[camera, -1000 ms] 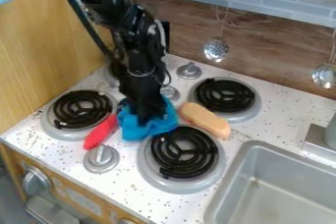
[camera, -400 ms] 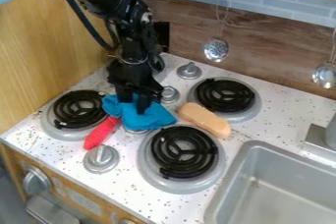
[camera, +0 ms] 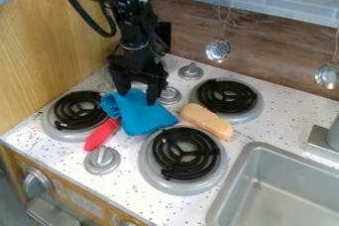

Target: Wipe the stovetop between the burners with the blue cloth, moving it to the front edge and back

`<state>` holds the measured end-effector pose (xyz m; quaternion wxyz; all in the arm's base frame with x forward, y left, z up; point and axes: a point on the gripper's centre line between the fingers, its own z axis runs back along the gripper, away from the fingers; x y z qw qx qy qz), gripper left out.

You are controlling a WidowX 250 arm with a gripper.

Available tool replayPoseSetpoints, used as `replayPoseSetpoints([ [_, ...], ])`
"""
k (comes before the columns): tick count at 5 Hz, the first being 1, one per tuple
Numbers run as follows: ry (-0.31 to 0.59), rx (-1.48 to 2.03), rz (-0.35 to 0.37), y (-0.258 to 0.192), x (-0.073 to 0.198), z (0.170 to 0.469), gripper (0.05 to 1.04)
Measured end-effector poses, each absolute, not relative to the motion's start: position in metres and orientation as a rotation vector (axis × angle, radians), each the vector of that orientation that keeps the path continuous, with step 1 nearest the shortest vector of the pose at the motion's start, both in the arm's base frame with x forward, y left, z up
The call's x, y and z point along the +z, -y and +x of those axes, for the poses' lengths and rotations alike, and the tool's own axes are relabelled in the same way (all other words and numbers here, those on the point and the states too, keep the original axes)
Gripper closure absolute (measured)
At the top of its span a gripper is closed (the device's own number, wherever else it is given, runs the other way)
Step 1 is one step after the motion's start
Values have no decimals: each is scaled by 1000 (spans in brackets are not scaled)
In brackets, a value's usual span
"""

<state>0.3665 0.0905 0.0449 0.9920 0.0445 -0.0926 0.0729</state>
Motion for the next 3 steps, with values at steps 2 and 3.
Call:
replayPoseSetpoints([
  [2,172,237,80,-98,75,345,80],
  [3,194,249,71,-101,96,335,80],
])
